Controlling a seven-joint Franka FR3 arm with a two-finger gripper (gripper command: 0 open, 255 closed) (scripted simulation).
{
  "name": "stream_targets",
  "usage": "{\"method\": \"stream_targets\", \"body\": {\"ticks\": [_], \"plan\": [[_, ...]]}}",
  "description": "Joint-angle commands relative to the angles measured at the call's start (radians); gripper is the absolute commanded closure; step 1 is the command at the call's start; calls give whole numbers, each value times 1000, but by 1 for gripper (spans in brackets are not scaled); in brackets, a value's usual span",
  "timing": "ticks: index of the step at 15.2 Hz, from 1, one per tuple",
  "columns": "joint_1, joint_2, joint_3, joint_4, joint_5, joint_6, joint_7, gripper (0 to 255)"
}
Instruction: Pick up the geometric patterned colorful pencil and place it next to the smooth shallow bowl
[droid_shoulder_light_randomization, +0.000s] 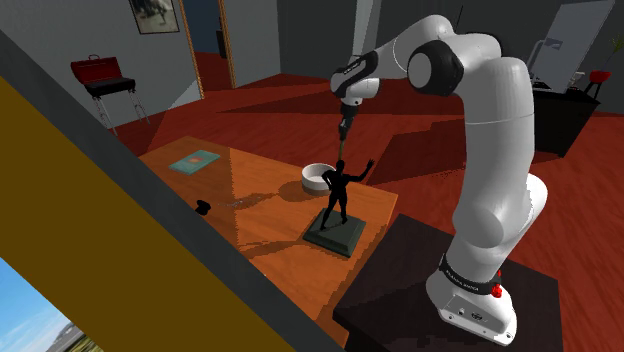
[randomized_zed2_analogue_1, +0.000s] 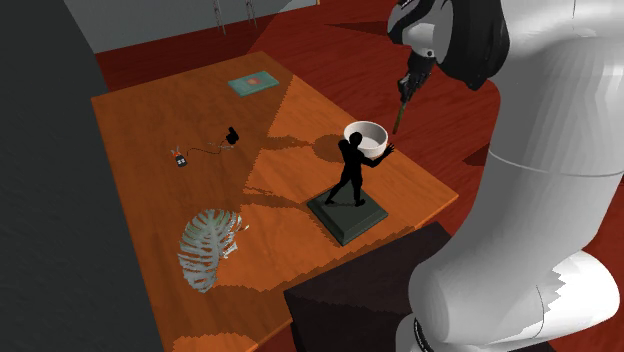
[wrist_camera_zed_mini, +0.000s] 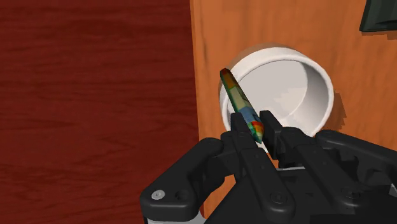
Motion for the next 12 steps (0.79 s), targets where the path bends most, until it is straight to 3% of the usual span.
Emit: {"method": "stream_targets", "body": {"ticks": [1,12], "plan": [[-2,10,2,-12,6,22,-6,255],[-12,86,20,-54,39,136,-35,255]]}}
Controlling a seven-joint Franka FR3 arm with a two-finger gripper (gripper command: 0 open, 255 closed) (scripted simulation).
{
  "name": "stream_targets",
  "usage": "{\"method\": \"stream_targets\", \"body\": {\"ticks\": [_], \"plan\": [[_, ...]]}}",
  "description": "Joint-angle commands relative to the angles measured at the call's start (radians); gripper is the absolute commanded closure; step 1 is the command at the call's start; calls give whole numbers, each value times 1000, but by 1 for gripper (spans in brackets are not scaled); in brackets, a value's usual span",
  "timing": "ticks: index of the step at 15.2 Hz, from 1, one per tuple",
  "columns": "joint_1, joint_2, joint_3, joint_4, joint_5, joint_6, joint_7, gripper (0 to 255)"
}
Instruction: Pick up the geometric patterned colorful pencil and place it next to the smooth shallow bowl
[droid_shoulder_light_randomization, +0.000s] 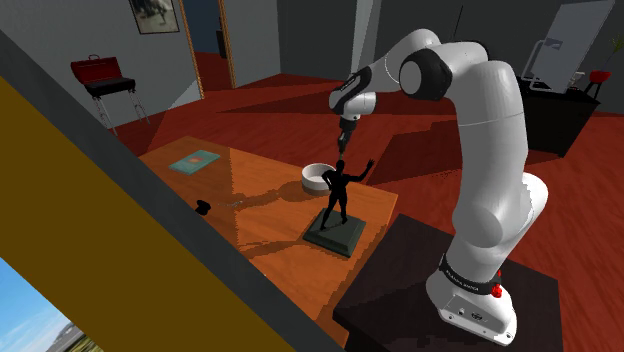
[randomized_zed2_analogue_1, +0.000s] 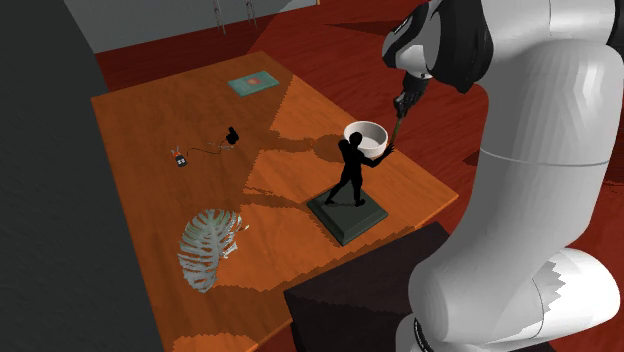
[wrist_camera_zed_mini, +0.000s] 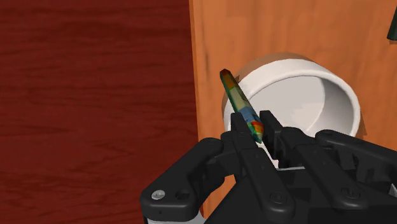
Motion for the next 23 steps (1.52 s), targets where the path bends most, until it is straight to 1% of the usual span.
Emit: {"method": "stream_targets", "body": {"ticks": [1,3,10,11,16,20,23], "plan": [[-2,15,4,-7,7,21,-5,255],[-4,26,7,-10,11,36,-9,255],[-4,26,7,-10,11,36,-9,255],[-4,26,7,-10,11,36,-9,0],[-4,26,7,-10,11,36,-9,0],[5,-58,-13,-6,-19,-50,9,0],[5,-58,-13,-6,-19,-50,10,0]]}}
